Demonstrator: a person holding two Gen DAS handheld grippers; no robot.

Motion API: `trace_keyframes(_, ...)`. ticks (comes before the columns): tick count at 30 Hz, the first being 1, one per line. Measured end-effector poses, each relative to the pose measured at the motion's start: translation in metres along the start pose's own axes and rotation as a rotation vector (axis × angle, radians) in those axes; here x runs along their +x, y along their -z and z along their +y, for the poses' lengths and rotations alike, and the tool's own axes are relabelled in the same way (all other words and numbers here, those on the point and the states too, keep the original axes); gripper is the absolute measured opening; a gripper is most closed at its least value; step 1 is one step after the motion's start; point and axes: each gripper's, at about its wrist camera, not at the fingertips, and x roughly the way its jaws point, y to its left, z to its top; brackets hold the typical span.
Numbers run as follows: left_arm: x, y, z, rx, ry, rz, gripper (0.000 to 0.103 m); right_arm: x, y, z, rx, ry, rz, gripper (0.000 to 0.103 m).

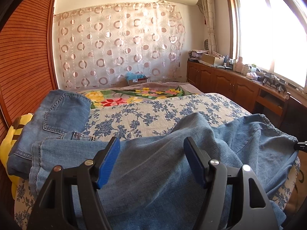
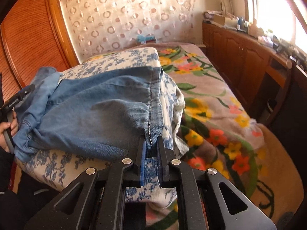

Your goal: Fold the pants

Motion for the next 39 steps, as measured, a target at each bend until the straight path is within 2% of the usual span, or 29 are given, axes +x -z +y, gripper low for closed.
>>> trace_keyframes(7, -0.013, 0.006, -0.018, 0.042, 0.018, 0.06, 0.068, 0.006, 0.004, 0.0, 0.015, 0.007, 0.001, 0.007)
trace_keyframes(19, -0.03, 0.007, -0.058, 0.072, 0.118, 0.125, 0.068, 0.005, 0.005, -0.003, 0.041, -0.008, -0.008, 0.008)
trace_keyframes(24, -0.036, 0.012, -0.062, 0.069, 0.11, 0.157, 0.068, 0.003, 0.003, -0.005, 0.051, -0.018, -0.031, 0.008)
trace_keyframes(32, -0.048, 0.013, -0.053, 0.056, 0.081, 0.159, 0.068, -0.009, -0.024, 0.01, 0.052, -0.026, -0.109, 0.008)
trace_keyframes(39, -0.066, 0.011, -0.034, 0.035, 0.054, 0.135, 0.068, -0.02, -0.066, 0.051, 0.009, -0.102, -0.191, 0.008)
